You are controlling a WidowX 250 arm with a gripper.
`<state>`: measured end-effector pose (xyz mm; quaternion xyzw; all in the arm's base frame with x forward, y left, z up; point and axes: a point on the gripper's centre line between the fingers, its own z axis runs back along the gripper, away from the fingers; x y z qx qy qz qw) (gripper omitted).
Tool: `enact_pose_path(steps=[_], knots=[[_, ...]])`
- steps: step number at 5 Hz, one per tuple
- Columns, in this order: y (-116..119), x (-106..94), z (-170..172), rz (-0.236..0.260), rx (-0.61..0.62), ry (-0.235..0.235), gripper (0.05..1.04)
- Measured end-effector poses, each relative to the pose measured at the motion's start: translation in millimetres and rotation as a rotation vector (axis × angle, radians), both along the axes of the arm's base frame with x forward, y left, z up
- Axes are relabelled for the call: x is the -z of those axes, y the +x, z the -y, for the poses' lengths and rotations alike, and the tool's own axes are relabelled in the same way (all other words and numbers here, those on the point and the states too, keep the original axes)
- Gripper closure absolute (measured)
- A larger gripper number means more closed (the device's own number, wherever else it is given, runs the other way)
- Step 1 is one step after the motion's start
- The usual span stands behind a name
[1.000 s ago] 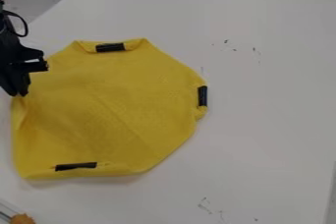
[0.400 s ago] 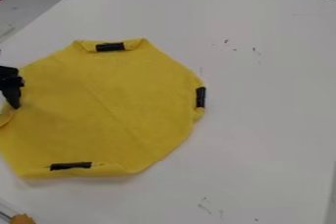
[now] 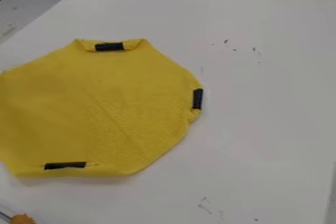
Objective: Unfold the cloth
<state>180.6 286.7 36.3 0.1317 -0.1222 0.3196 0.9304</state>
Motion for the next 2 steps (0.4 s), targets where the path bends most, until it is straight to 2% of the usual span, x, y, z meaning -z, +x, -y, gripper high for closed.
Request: enact_pose_path(steps=[1,2], knots=[[1,-3.3,-13,-0.002,0.012,0.025,0.083],[8,-13.7,-19,-0.01,0.09,0.025,0.083]])
